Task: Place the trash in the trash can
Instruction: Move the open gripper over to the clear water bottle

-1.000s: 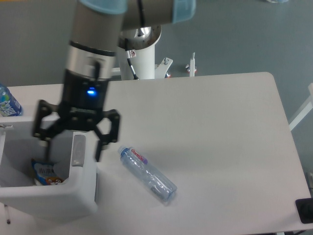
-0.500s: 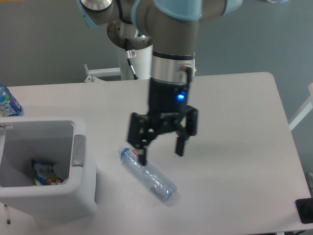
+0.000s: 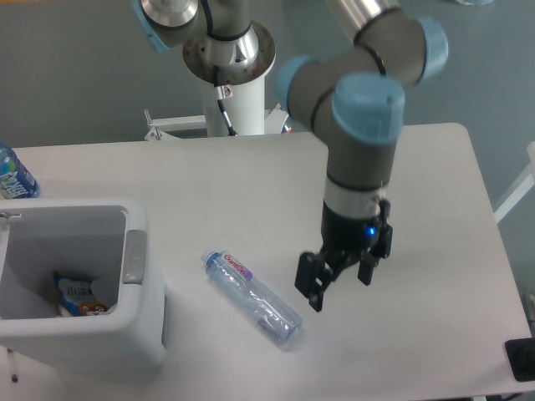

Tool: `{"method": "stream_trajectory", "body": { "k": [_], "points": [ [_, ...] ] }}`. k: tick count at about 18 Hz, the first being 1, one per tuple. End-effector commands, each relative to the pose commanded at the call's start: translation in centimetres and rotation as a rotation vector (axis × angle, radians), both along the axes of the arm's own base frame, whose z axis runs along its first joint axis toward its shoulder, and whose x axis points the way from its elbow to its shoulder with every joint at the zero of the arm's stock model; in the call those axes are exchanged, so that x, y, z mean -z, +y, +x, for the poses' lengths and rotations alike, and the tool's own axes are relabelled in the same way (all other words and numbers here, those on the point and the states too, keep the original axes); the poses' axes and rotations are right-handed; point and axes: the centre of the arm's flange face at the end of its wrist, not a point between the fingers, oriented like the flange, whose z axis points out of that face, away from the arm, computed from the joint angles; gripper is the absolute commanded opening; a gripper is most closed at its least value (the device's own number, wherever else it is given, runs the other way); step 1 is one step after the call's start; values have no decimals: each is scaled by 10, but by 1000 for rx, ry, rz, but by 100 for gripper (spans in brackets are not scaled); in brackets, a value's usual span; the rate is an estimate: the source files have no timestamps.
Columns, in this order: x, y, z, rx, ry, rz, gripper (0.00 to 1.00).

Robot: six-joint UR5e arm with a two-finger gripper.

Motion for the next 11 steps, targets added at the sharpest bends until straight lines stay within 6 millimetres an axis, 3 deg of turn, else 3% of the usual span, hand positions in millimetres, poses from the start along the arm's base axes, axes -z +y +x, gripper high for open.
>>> {"method": "stream_trajectory", "body": {
  "k": [4,7,11],
  "points": [
    [38,10,1,12,-46,-36,100],
    [77,26,15,40,-78,-84,100],
    [103,44,45,86,-67,-157,100]
  ]
}}
